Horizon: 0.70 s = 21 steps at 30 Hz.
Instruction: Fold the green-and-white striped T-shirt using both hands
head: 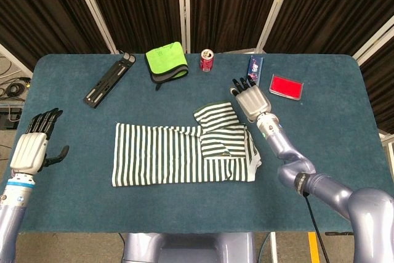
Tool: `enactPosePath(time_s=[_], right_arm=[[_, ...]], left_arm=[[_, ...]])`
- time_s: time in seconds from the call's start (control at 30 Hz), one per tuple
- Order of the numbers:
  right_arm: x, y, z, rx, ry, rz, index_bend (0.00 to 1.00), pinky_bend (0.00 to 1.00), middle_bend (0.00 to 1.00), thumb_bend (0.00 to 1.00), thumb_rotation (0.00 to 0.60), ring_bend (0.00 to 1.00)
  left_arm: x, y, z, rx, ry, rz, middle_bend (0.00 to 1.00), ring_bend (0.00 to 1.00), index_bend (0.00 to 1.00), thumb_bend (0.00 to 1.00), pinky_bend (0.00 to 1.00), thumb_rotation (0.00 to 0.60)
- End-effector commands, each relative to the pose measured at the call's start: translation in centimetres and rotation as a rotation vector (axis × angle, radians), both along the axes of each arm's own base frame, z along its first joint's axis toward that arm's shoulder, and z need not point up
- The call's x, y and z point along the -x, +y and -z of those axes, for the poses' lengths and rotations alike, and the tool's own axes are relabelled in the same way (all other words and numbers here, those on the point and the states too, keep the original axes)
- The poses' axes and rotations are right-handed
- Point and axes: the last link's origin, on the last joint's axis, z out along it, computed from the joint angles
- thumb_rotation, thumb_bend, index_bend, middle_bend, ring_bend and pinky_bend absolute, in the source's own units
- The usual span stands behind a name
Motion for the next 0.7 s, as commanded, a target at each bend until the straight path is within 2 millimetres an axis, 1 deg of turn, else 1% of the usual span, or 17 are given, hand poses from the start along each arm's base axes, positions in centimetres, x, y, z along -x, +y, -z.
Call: enactPosePath(time_s=[0.03,0.23,0.3,0.33,0.4,0.47,0.6,0.7], right_arm=[[-2.1,-0.9,1.8,-0.034,-0.066,0.027,0.24,0.00,0.00,0.00,0.600,0.00],[-2.7,-1.8,4.3,-0.054,-0.068,0.061,0.29,0.00,0.00,0.00,0.600,0.00],[-2.9,-2.1,5.1,-0.059,-0.080,0.081,0.33,0.00,0.00,0.01,0.600,0.00],[-3.0,-2.2,5.4,-0.061,-0.086,0.088,0.34,0.00,0.00,0.02,0.600,0.00],[-3.4,-2.3,6.0,-0.063,-0.115,0.104,0.37,0.00,0.00,0.09,0.600,0.00],[-3.8,-2.4,6.5,-0.061,-0.160,0.122,0.38,0.00,0.01,0.13,0.600,0.00],[-4.5,-2.5,7.5,-0.078,-0.254,0.173,0.40,0.00,0.01,0.17,0.600,0.00],[-4.7,-2.4,8.2,-0.094,-0.279,0.197,0.41,0.00,0.02,0.19,0.600,0.00]], left_arm=[[0.1,0.2,0.0,0.000,-0.001,-0.005,0.00,0.00,0.00,0.40,0.00,0.600],[0.6,0.7,0.1,0.003,0.001,-0.025,0.00,0.00,0.00,0.40,0.00,0.600],[0.8,0.9,0.0,0.003,0.002,-0.030,0.00,0.00,0.00,0.40,0.00,0.600],[0.8,0.9,0.0,0.003,0.002,-0.031,0.00,0.00,0.00,0.40,0.00,0.600],[0.9,1.1,0.0,0.003,0.000,-0.034,0.00,0.00,0.00,0.40,0.00,0.600],[1.0,1.2,0.0,0.003,-0.002,-0.037,0.00,0.00,0.00,0.40,0.00,0.600],[1.2,1.3,0.1,0.005,-0.005,-0.046,0.00,0.00,0.00,0.40,0.00,0.600],[1.3,1.4,0.2,0.010,-0.005,-0.049,0.00,0.00,0.00,0.40,0.00,0.600]])
